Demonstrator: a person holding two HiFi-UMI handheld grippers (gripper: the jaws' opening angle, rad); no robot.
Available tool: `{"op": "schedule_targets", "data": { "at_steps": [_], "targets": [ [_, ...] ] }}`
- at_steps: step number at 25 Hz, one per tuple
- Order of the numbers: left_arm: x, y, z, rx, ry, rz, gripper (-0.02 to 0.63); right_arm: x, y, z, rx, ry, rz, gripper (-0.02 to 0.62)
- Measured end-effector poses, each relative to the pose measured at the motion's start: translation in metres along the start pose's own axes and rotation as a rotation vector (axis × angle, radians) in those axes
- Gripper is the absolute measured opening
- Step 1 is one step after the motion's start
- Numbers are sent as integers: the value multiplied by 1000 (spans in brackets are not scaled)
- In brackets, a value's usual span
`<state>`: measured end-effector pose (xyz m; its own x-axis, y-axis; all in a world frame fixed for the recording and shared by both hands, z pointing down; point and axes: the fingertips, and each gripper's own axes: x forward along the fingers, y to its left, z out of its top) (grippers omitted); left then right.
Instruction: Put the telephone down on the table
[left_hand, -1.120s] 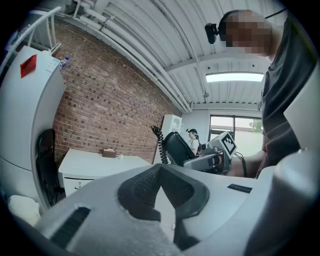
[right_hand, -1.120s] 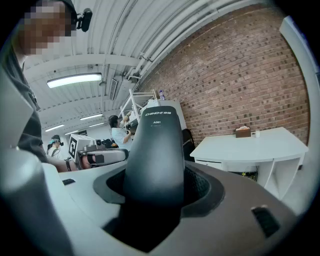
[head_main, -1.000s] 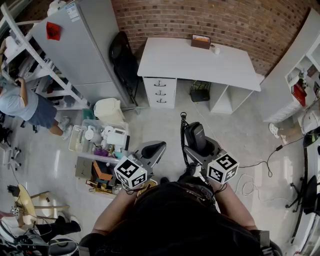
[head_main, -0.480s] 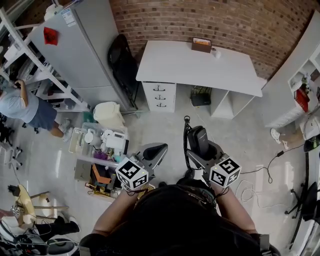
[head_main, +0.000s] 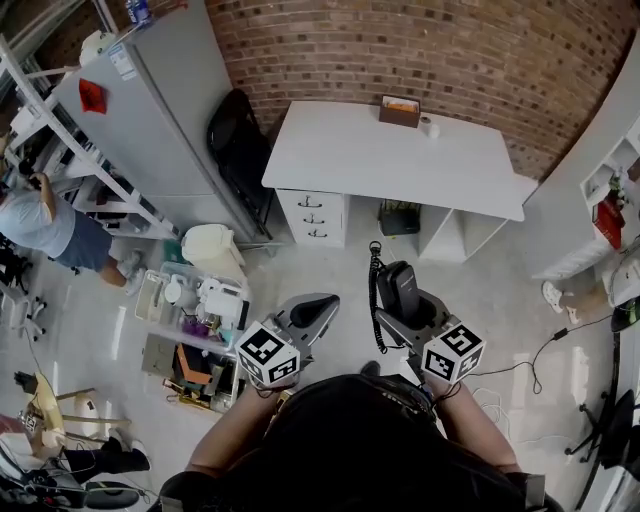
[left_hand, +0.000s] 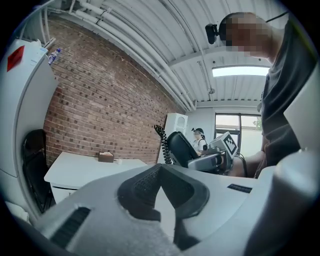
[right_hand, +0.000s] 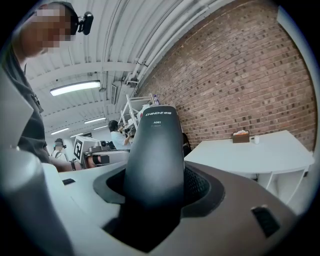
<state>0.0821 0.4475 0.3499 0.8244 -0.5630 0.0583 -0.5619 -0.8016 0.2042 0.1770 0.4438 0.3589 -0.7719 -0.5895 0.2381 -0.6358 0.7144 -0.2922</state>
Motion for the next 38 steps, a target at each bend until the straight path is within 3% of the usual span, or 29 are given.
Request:
{"op": "schedule_targets", "data": {
  "at_steps": [14, 17, 19, 24, 27, 38],
  "targets": [
    [59, 13, -1, -43, 1, 78, 8, -24, -74, 17, 7, 38, 27, 273],
    [83, 26, 8, 19, 17, 65, 8, -8, -93, 46, -9, -5, 8, 273],
    [91, 40, 7, 63, 50, 50, 8, 9, -98, 46, -2, -25, 10, 273],
    [87, 77, -3, -11, 64, 65, 8, 33, -118, 38, 18, -4, -26, 273],
    [95, 98, 2, 8, 75, 24, 8, 58, -130, 40, 25, 9, -49, 273],
    [113, 228, 52, 9, 35, -81, 8, 183, -164, 89, 35, -12, -133, 273]
  ]
}}
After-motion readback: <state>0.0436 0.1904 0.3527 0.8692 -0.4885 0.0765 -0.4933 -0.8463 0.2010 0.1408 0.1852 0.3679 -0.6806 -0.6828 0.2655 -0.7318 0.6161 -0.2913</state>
